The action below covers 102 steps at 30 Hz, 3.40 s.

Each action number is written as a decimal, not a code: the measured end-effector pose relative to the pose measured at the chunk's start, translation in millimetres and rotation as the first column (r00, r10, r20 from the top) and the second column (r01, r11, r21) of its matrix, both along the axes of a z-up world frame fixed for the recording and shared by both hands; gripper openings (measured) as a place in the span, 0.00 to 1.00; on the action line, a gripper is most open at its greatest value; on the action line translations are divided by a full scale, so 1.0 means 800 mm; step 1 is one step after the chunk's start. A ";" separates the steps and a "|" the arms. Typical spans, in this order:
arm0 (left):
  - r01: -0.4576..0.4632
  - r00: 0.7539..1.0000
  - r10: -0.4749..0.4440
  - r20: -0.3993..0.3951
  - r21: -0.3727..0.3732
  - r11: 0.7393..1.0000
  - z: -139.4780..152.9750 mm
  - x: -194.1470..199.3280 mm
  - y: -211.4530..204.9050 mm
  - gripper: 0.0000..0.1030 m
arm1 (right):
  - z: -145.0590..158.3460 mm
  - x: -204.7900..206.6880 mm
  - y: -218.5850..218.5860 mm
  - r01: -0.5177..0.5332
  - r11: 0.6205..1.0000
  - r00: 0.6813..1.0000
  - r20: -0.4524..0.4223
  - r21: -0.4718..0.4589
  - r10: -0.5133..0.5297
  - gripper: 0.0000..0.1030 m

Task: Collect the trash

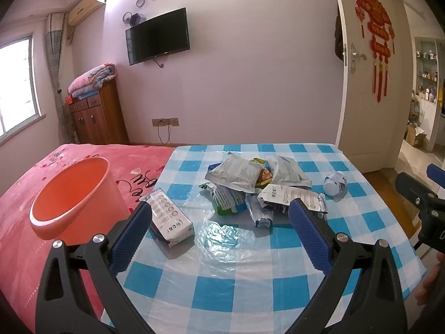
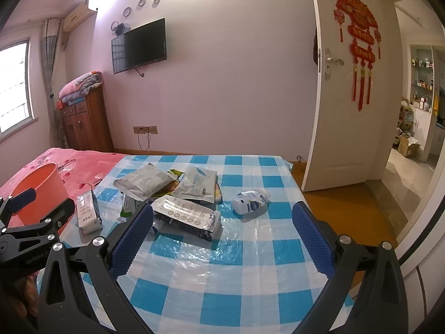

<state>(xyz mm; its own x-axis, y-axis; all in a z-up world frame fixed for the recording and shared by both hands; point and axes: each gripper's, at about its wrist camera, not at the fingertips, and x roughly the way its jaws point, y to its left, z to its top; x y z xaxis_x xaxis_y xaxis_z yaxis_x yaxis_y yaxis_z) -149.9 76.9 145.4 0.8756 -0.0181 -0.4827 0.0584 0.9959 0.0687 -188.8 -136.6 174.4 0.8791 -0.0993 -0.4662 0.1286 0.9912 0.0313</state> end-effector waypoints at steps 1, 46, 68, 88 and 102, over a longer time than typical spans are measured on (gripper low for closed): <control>0.000 1.000 0.000 0.000 0.001 1.000 0.000 -0.001 0.003 0.96 | -0.001 0.000 0.000 0.000 1.000 1.000 0.000 0.000 0.000 0.96; -0.226 0.945 0.188 -0.269 -0.118 0.967 -0.087 0.118 0.093 0.96 | -0.133 0.135 -0.109 -0.061 0.967 0.948 -0.289 0.247 0.134 0.96; -0.332 0.896 0.290 -0.338 -0.074 0.940 -0.115 0.186 0.109 0.96 | -0.183 0.260 -0.166 0.068 0.879 0.927 -0.356 0.472 0.119 0.95; -0.377 0.854 0.321 -0.409 -0.063 0.924 -0.148 0.223 0.120 0.74 | -0.192 0.289 -0.163 0.090 0.915 0.926 -0.371 0.392 0.068 0.83; -0.315 0.882 0.260 -0.393 -0.082 0.945 -0.145 0.216 0.104 0.60 | -0.192 0.301 -0.138 0.044 0.947 0.922 -0.377 0.317 0.084 0.69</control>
<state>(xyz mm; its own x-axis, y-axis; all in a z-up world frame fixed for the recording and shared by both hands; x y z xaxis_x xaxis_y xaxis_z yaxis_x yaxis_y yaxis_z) 22.8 159.8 29.4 0.6089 0.1158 -0.7848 -0.2384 0.9703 -0.0418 52.2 -247.3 20.6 0.6274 0.1239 -0.7688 0.1737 0.9401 0.2933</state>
